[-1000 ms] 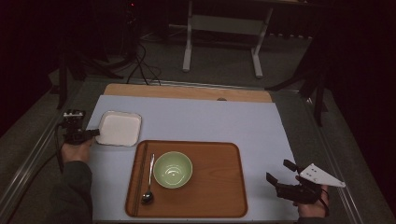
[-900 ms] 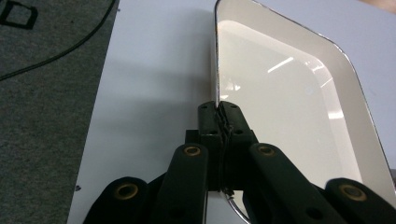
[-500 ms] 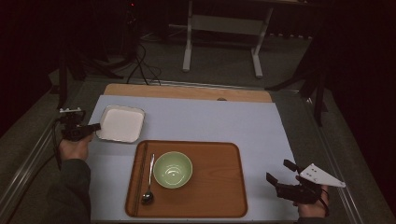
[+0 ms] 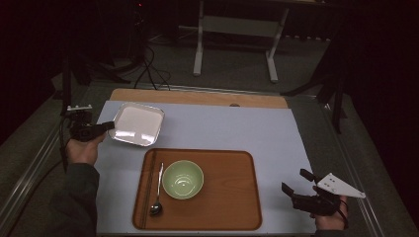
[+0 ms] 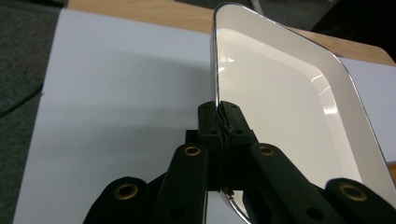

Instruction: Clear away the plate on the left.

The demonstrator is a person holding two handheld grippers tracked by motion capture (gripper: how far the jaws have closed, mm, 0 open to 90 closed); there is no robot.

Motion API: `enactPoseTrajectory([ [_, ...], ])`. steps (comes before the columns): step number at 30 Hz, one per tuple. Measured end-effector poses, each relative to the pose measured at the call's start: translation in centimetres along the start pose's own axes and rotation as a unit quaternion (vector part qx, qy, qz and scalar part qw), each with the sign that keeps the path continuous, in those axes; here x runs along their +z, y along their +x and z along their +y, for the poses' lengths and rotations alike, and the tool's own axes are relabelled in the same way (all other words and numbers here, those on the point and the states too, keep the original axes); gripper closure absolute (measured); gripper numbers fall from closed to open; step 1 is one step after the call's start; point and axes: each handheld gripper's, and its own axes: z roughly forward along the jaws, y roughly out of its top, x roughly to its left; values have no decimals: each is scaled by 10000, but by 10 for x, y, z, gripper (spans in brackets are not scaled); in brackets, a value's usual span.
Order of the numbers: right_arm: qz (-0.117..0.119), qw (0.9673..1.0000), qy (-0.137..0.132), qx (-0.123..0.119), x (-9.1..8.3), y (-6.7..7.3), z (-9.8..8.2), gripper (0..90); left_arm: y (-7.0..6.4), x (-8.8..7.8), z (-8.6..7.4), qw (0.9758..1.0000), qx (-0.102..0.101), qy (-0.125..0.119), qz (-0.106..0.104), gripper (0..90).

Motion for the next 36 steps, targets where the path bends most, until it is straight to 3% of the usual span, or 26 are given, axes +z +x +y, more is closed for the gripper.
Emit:
enactPoseTrajectory([
  [9,-3,10000,0,4,0,0,0,142,-22,0,8,9992,249,-59,-301,900],
  [13,-1,10000,-7,8,0,0,0,142,-35,1,10,9982,433,-48,-410,900],
  [14,3,10000,-6,0,0,0,0,142,-42,2,12,9972,533,-38,-520,899],
  [17,5,10000,-8,13,0,0,0,142,-48,2,13,9964,600,-58,-593,900],
  [20,2,10000,-8,11,0,0,0,142,-64,4,17,9939,844,-41,-705,900],
  [23,1,10000,-15,9,0,0,0,142,-70,5,18,9927,958,-6,-732,899],
  [24,0,10000,-19,13,0,0,0,142,-77,6,19,9912,1089,39,-745,899],
  [29,-2,10000,-15,13,0,0,0,142,-86,8,20,9891,1188,34,-867,899],
  [34,-1,10000,-14,16,0,0,0,142,-103,11,18,9837,1426,31,-1095,899],
  [35,-1,10000,-14,16,0,0,0,142,-103,11,18,9837,1426,31,-1095,899],
  [36,-1,10000,-15,13,0,0,0,142,-110,13,18,9815,1529,65,-1154,899],
])
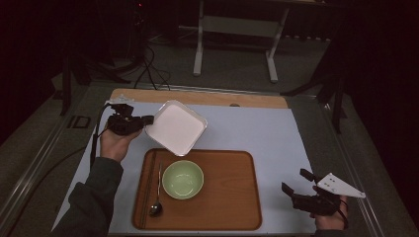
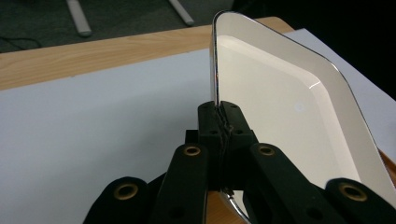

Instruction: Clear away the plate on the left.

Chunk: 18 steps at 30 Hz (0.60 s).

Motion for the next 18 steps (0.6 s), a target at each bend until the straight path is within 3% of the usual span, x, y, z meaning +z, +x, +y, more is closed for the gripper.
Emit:
enactPoseTrajectory([
  [5,-3,10000,-2,2,0,0,0,142,-10,6,3,9998,130,14,-148,900],
  [7,0,10000,-4,3,0,0,0,142,-19,10,6,9992,299,29,-266,899],
  [9,1,10000,-7,2,0,0,0,142,-21,11,6,9990,346,35,-290,899],
  [12,0,10000,-7,-1,0,0,0,142,-35,15,10,9973,575,52,-447,899],
  [17,-1,10000,-8,-5,0,0,0,142,-46,19,13,9955,725,85,-597,899],
  [18,-2,10000,-9,-7,-1,0,0,142,-50,21,14,9944,758,142,-724,899],
])
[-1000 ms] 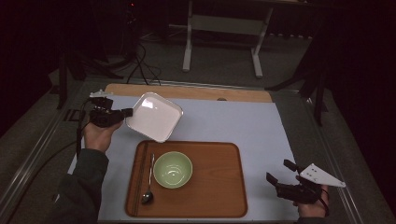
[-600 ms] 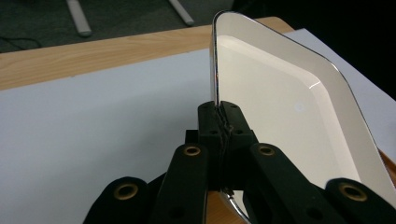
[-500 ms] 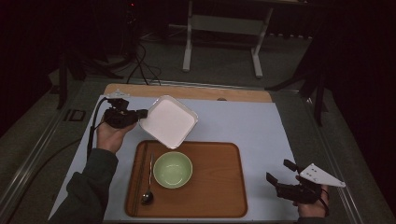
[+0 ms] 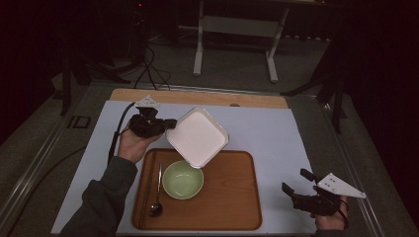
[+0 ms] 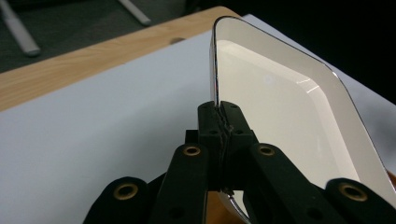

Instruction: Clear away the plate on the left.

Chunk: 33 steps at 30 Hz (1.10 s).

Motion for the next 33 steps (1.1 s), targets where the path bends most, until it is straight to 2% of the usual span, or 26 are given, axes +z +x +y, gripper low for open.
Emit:
enactPoseTrajectory([
  [3,2,10000,5,2,0,0,0,142,-4,4,1,9999,57,77,-89,899],
  [4,5,10000,7,-5,0,0,0,142,-9,8,2,9996,159,179,-150,899],
  [7,8,10000,8,-13,0,0,0,142,-11,11,2,9994,205,216,-185,899],
  [8,8,10000,5,-10,0,0,0,142,-15,15,3,9989,266,265,-279,898],
  [14,8,10000,4,-6,0,0,0,142,-23,21,3,9979,367,335,-425,898],
  [18,6,10000,11,-11,0,0,0,141,-35,28,4,9957,552,473,-569,898],
  [22,13,10000,7,-14,1,0,0,141,-43,33,4,9942,647,550,-653,898],
  [23,16,10000,15,-16,1,0,0,141,-47,37,3,9932,692,604,-713,898],
  [25,18,10000,17,-15,1,0,0,141,-47,37,3,9932,692,604,-713,898],
  [26,20,10000,3,-21,1,0,0,142,-54,44,2,9917,719,689,-812,898],
  [32,25,10000,9,-29,1,0,1,142,-64,57,-2,9893,750,844,-923,898],
  [33,29,10000,15,-30,1,0,1,141,-67,63,-3,9874,804,949,-975,898],
])
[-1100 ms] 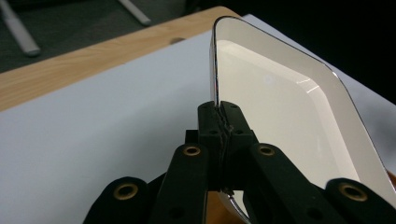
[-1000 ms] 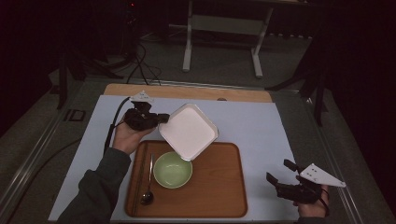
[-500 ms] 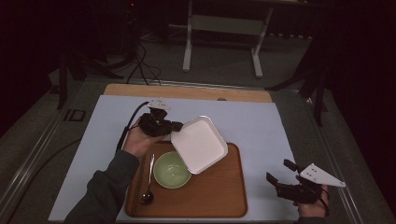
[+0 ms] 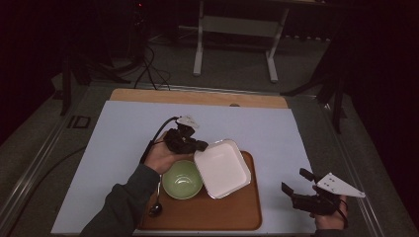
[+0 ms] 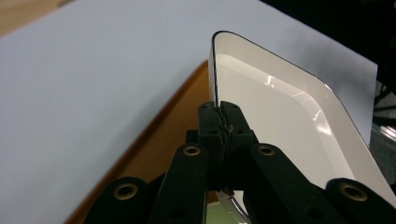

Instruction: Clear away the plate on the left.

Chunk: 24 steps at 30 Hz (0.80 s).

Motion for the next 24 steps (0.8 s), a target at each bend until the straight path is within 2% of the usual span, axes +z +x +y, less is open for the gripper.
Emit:
enactPoseTrajectory([
  [3,-1,10000,2,11,0,0,0,141,-3,6,0,9999,49,128,-36,898],
  [7,-1,10000,-3,0,0,0,0,141,-9,24,0,9991,118,379,-169,897],
  [15,-5,10000,-19,22,0,0,0,141,-10,42,2,9976,56,622,-316,896],
  [21,0,10000,-21,12,0,0,0,141,-11,51,1,9967,145,732,-315,893],
  [24,1,10000,-22,19,0,-1,0,141,-9,56,0,9964,94,772,-341,894],
])
